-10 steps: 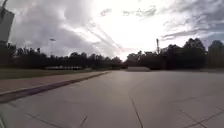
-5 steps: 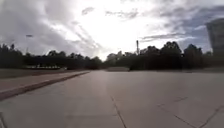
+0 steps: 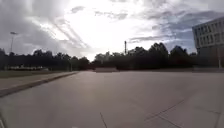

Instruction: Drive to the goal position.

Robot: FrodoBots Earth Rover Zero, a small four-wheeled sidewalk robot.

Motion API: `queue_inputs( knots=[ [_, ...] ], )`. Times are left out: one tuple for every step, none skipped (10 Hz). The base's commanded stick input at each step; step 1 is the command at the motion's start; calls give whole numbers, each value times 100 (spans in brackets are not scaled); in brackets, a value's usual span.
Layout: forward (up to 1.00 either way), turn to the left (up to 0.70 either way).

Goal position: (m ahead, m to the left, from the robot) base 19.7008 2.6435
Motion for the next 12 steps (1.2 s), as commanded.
queue_inputs(
  knots=[
    [70, 0],
    [70, 0],
    [70, 0],
    [70, 9],
    [70, 35],
    [70, 35],
    [70, 35],
    [70, 35],
    [70, 35],
    [70, 35],
    [70, 35],
    [70, 34]
  ],
)
